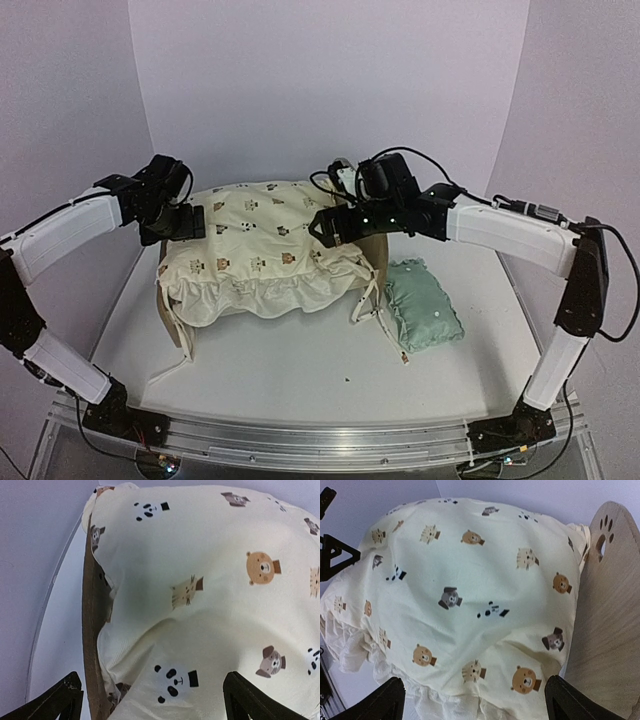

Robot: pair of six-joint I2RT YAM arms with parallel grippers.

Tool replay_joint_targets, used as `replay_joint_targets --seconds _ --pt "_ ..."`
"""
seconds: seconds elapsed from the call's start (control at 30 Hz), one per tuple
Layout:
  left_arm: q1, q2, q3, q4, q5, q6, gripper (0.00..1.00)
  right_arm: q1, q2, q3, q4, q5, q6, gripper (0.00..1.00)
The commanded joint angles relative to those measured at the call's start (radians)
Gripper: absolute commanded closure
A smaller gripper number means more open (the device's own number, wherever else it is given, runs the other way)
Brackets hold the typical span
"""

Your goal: Set up the pet bed

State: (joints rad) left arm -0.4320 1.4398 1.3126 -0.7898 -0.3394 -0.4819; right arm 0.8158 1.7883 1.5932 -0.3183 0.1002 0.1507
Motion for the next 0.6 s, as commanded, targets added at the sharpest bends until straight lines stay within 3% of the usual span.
replay_joint_targets --seconds 0.0,0.13,0.3,0.57 --pt "-0.004 -0.055 -0.058 -0.002 0.009 -0.024 0.04 0.0 -0.093 -0.093 -0.08 0.073 -0.002 0.02" --pt "-0.004 -0.082 -0.105 -0.003 -0.041 -0.066 0.08 -0.027 -0.126 -0.075 -0.201 0.136 -0.01 0.02" --pt "-0.004 -0.098 -0.163 0.032 -0.044 -0.096 0.1 -0.127 -0.141 -0.059 -0.236 0.071 0.022 0.02" --pt "-0.001 -0.107 -0.205 0.063 -0.052 -0.126 0.12 -0.203 -0.144 -0.016 -0.247 0.113 -0.017 0.02"
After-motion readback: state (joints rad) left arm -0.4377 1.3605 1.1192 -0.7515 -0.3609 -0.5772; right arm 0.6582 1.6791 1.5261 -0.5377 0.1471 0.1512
